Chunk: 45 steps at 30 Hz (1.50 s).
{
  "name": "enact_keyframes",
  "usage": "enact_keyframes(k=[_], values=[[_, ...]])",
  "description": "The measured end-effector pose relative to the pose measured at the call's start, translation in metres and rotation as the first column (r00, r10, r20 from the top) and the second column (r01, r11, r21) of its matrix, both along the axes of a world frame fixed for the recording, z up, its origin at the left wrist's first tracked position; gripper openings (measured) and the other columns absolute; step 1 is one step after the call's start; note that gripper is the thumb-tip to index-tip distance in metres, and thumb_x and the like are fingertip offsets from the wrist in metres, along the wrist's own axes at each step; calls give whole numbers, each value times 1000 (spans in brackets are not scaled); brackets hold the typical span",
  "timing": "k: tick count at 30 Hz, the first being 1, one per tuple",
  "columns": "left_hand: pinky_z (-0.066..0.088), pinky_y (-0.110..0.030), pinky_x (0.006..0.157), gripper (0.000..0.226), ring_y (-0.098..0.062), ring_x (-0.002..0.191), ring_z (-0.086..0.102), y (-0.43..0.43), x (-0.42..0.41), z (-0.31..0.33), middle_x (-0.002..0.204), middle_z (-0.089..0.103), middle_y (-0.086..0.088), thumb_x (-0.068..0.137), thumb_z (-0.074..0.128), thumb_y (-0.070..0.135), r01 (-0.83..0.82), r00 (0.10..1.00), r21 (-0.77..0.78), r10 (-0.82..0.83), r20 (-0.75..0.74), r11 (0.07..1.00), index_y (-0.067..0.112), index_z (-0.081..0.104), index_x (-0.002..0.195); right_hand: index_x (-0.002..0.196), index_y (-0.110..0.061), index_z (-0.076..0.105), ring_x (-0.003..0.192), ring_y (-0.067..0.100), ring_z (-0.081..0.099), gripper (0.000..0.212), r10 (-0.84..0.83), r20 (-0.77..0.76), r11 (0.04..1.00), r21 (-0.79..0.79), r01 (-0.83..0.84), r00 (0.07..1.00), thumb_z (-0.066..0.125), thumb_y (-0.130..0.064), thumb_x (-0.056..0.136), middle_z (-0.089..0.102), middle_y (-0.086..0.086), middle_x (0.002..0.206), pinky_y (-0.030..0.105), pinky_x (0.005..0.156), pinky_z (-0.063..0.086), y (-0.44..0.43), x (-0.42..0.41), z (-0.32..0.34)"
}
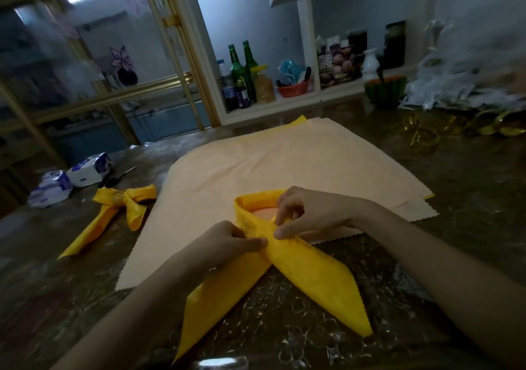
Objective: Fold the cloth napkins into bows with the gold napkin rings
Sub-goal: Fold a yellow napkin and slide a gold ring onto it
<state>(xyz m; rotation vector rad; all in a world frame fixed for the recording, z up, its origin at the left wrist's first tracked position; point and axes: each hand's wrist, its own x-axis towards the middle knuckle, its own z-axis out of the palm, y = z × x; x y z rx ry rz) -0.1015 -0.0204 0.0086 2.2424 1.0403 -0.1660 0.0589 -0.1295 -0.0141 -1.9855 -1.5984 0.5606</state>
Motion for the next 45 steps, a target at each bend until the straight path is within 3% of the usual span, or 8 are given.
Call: enact_keyframes(k=[7,13,17,22,27,36,41,45], values=[[48,-37,66,47,-21,69,59,-10,10,-14,85,67,-18,79,68,45,-17,981,188,-20,194,982,-1,67,87,98,-15,63,92,12,53,18,-89,-87,989,108,98,992,66,-17,79,52,-1,112,29,81,49,1,-6,-6],[58,-29,56,30,-24,71,69,-21,36,9,89,73,-14,79,70,27,-89,871,-610,358,335,788,7,66,101,93,-20,62,86,11,55,11,-80,-284,975,177,134,956,64,-14,84,60,2,97,23,77,47,-11,24,13],[49,-32,58,20,-22,81,63,-33,74,8,93,66,-7,81,68,21,-21,862,-534,286,418,845,18,58,98,97,-18,65,92,10,57,15,-147,-322,957,191,216,935,67,-13,83,61,0,102,18,76,48,-31,49,22],[50,-35,64,24,-25,85,62,-41,110,-4,95,66,-8,82,69,14,28,774,-523,313,551,852,14,58,103,106,-13,61,80,11,60,15,-408,-663,623,301,722,628,57,-15,92,62,3,98,16,59,48,-61,95,24],[50,-38,79,36,-26,92,60,-30,111,-20,104,62,-9,84,67,15,-69,681,-95,116,722,993,5,56,116,107,-12,55,102,21,53,19,-888,-292,280,270,921,356,52,-5,89,55,5,108,34,85,48,-78,146,-7],[47,-38,86,77,-27,112,53,7,119,-41,126,53,-11,74,76,23,-109,620,-8,74,781,994,7,35,137,113,-4,54,115,33,49,25,-875,429,362,277,890,223,48,-15,92,54,19,122,44,100,39,-68,185,-41],[17,-47,112,120,-35,140,11,3,110,-39,152,4,-15,72,77,35,-308,779,238,101,619,921,17,-14,147,72,-8,62,81,27,58,24,-882,427,384,405,830,199,49,-10,92,63,12,82,38,79,48,-66,187,-40],[-1,-39,116,72,-24,144,-9,2,116,-40,157,2,-3,88,59,35,46,904,670,-316,288,741,30,17,147,87,-12,73,74,23,60,11,-914,280,401,523,752,292,62,-9,84,68,8,81,34,66,52,-70,172,-24]])
